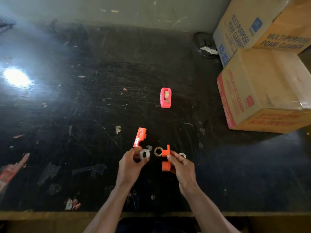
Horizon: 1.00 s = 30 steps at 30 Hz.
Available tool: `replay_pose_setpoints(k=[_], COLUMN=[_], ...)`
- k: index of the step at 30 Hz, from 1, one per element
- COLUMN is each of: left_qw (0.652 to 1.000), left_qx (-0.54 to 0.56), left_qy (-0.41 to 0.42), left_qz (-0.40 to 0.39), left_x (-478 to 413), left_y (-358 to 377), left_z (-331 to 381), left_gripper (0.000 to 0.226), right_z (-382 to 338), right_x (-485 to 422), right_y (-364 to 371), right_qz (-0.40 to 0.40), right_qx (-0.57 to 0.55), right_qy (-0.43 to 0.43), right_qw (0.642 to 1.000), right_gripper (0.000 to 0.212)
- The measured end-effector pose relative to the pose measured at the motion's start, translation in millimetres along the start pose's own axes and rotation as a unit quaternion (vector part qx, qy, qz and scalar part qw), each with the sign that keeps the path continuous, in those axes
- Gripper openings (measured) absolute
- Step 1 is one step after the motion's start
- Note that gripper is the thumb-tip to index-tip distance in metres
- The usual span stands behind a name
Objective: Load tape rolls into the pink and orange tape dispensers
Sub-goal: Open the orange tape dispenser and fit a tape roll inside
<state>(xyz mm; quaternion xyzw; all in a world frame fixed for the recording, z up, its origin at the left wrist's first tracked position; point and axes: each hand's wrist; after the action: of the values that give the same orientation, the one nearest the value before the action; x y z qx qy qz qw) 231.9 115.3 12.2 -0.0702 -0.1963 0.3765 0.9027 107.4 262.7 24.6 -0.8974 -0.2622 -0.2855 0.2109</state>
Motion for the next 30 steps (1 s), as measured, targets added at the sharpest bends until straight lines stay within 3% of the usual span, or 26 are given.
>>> replay_pose_setpoints(k=[10, 22, 30], left_qw=[0.977, 0.960, 0.969], left_qx=[0.176, 0.231, 0.202], left_qy=[-0.108, -0.123, -0.098], left_qz=[-0.056, -0.105, -0.105], left_x=[-9.7, -23.0, -35.6], left_y=[20.3, 27.1, 24.0], left_z=[21.9, 37.2, 44.0], left_gripper=[0.030, 0.036, 0.042], right_z=[-6.7, -22.0, -29.3], right_x=[4.3, -3.0, -14.6], right_y=[0.7, 9.2, 6.5], right_qz=[0.019, -0.015, -0.067], right_qx=[0.014, 0.014, -0.085], right_qy=[-0.004, 0.008, 0.037], right_qw=[1.000, 1.000, 0.993], right_gripper=[0.026, 0.021, 0.025])
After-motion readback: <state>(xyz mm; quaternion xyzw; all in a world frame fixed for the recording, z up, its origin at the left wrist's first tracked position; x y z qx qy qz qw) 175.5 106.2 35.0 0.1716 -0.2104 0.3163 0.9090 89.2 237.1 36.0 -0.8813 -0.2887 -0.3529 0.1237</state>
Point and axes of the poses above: each hand's wrist, its own x-axis away from the middle knuckle, its own y-axis out of the palm, z = x × y, and after that the axes turned 14 degrees about x, right-handed
